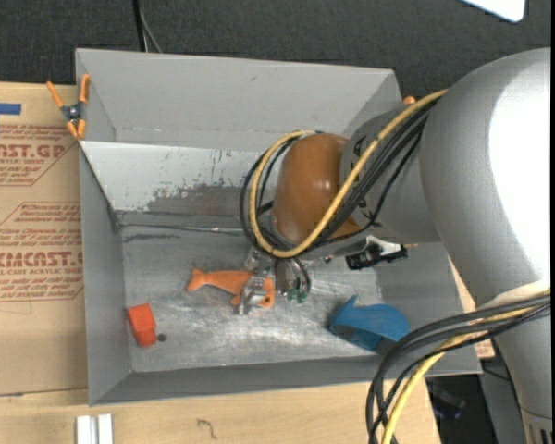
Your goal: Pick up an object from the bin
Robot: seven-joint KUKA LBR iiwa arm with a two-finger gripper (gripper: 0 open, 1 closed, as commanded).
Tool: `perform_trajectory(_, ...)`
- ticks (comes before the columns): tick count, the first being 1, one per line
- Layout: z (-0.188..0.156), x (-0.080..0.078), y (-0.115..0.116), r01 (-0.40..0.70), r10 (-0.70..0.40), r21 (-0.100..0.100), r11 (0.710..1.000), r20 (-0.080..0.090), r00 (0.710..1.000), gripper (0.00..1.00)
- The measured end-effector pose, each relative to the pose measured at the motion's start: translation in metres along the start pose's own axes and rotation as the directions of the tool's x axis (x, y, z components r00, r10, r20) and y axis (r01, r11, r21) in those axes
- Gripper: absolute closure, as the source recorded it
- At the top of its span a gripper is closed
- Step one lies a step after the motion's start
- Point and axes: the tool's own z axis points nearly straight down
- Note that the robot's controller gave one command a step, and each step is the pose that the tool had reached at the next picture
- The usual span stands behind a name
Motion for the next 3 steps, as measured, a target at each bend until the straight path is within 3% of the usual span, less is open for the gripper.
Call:
perform_trajectory(1, -0.009, 0.003, -0.001, 0.001, -0.001, 0.004, 1.000, -0.012, 1.000, 1.00)
perform_trajectory(3, -0.036, 0.002, 0.000, 0.001, -0.001, 0.003, 1.000, -0.011, 1.000, 1.00)
